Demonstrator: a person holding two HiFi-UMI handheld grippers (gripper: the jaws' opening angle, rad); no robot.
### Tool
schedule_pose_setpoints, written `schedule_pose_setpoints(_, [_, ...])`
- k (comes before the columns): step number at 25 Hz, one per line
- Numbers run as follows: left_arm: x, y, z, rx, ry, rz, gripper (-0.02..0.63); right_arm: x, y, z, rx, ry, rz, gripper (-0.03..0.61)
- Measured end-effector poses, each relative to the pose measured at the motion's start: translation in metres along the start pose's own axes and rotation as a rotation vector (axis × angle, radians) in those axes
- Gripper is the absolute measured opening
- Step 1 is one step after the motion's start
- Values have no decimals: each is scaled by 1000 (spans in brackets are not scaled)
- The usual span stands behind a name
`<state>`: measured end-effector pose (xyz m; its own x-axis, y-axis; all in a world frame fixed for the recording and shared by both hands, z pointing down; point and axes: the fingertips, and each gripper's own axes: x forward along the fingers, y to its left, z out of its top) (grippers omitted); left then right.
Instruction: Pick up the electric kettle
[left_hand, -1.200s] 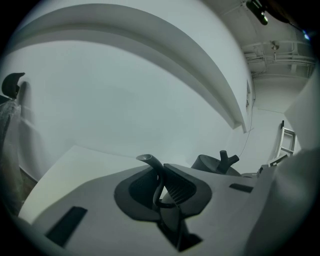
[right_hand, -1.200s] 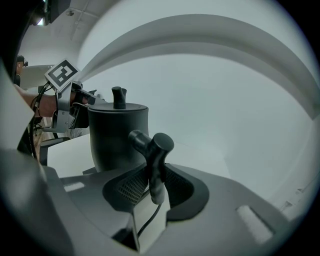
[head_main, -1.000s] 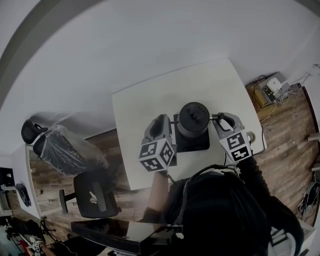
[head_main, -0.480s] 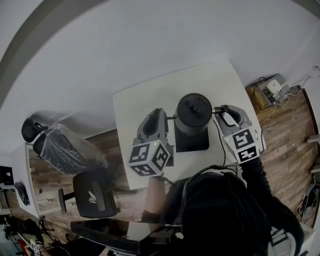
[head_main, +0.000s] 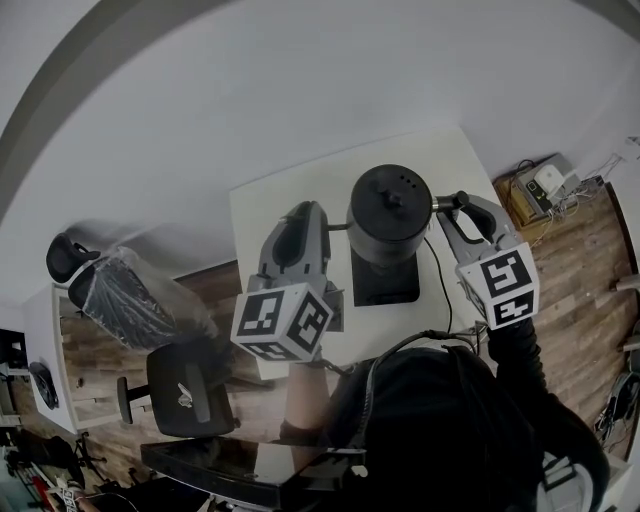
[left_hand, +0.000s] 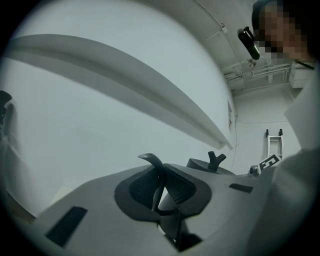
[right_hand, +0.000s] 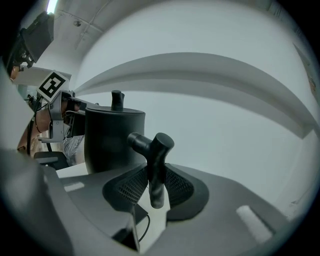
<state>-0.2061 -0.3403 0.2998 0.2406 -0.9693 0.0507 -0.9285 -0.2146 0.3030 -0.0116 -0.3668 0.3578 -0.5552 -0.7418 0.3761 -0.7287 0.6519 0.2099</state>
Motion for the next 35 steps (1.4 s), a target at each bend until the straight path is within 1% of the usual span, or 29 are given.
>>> schedule_pose_setpoints(4, [0, -7, 18, 4, -33, -23, 35, -6, -6, 17, -3, -32, -14, 100])
schedule_pose_setpoints(9, [-1, -11, 34, 17, -59, -17, 34, -9, -12, 34, 1, -62, -35, 100])
schedule_pose_setpoints(12, [-3, -12, 42, 6, -81, -17, 34, -11, -13, 42, 2, -75, -48, 100])
schedule_pose_setpoints(15, [-6, -11, 45, -6, -86, -19, 34, -12, -12, 47, -6, -84, -57, 100])
schedule_pose_setpoints(18, [-8, -11, 48, -3, -80, -14, 34, -13, -12, 51, -11, -93, -61, 100])
schedule_pose_setpoints(21, [-7, -11, 49, -3, -97, -23, 33, -13, -13, 54, -15, -100, -67, 100])
schedule_pose_setpoints(25, [-8, -16, 54, -2, -90, -21, 32, -16, -16, 58, -16, -109, -74, 100])
schedule_pose_setpoints(35, [-11, -18, 58, -1, -102, -32, 32, -19, -15, 60, -19, -120, -84, 100])
